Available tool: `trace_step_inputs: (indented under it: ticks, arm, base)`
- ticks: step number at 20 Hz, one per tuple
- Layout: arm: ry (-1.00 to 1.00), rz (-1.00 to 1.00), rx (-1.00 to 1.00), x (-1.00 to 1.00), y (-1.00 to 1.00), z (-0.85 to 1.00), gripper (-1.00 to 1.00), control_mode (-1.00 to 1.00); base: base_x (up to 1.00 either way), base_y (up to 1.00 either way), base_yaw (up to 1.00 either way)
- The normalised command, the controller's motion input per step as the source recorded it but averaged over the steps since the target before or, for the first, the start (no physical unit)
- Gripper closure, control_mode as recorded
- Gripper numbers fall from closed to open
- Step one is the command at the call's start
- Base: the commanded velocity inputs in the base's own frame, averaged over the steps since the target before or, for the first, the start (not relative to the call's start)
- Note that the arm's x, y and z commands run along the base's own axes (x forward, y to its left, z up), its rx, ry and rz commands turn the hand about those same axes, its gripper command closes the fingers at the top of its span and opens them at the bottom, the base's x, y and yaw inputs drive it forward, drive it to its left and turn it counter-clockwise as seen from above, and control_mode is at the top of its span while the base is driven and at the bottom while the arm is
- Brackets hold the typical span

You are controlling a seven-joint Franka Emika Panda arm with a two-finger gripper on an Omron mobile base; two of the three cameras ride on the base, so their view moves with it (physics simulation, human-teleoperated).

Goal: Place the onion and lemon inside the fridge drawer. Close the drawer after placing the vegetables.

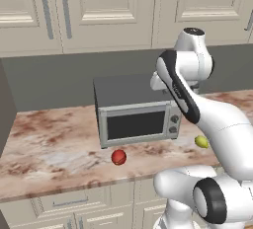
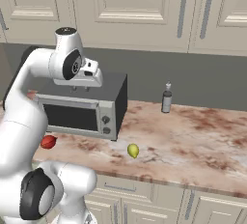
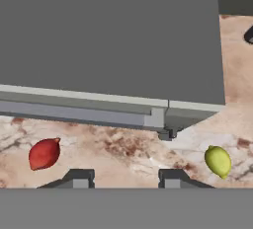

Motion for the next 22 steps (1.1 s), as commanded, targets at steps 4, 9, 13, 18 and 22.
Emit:
trace_step_inputs:
  ticks: [4, 9, 13, 18, 22]
  arm:
    - [-0.09, 0.0, 0.0, -0.44, 0.0, 0.0, -1.0, -1.0]
    - [0.03, 0.03, -0.1, -0.83, 0.55, -0.45, -1.0, -1.0]
    - [0.17, 0.0, -0.23, -0.56, 1.0, -0.78, -1.0, -1.0]
    - [0.19, 0.01, -0.14, -0.27, 0.8, -0.94, -1.0, -1.0]
    - [0.17, 0.0, -0.02, -0.01, 0.78, -0.86, -1.0, -1.0]
  base:
    - [0.0, 0.0, 0.0]
    - [0.0, 0.0, 0.0]
    - [0.0, 0.0, 0.0]
    - [0.0, 0.0, 0.0]
    - [0.0, 0.0, 0.0]
